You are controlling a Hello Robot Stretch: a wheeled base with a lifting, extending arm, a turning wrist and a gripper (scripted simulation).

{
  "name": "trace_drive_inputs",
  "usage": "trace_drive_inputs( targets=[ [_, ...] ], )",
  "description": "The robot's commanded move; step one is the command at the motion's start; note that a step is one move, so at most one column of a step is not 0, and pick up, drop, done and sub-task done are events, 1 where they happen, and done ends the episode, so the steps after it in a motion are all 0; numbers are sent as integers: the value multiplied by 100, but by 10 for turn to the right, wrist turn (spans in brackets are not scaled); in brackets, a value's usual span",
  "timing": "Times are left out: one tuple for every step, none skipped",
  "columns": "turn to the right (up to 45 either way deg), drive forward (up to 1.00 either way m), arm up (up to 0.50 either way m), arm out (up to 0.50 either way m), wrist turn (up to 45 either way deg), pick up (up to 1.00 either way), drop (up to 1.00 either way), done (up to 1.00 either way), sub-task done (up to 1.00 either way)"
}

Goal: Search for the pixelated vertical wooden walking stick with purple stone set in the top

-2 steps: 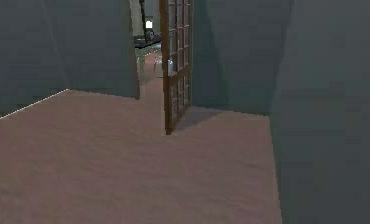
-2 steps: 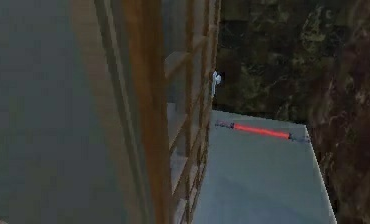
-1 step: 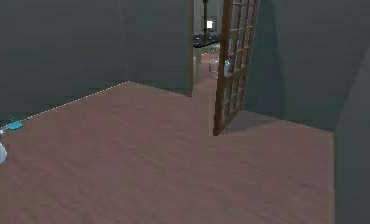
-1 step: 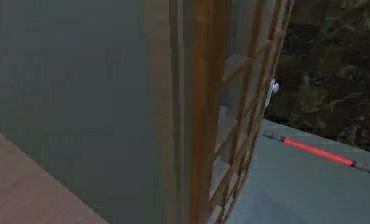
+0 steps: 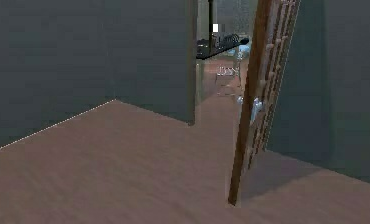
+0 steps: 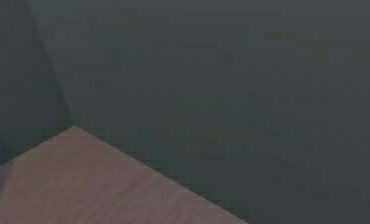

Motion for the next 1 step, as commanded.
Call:
trace_drive_inputs(
  targets=[
    [0, 100, 0, 0, 0, 0, 0, 0, 0]
  ],
)
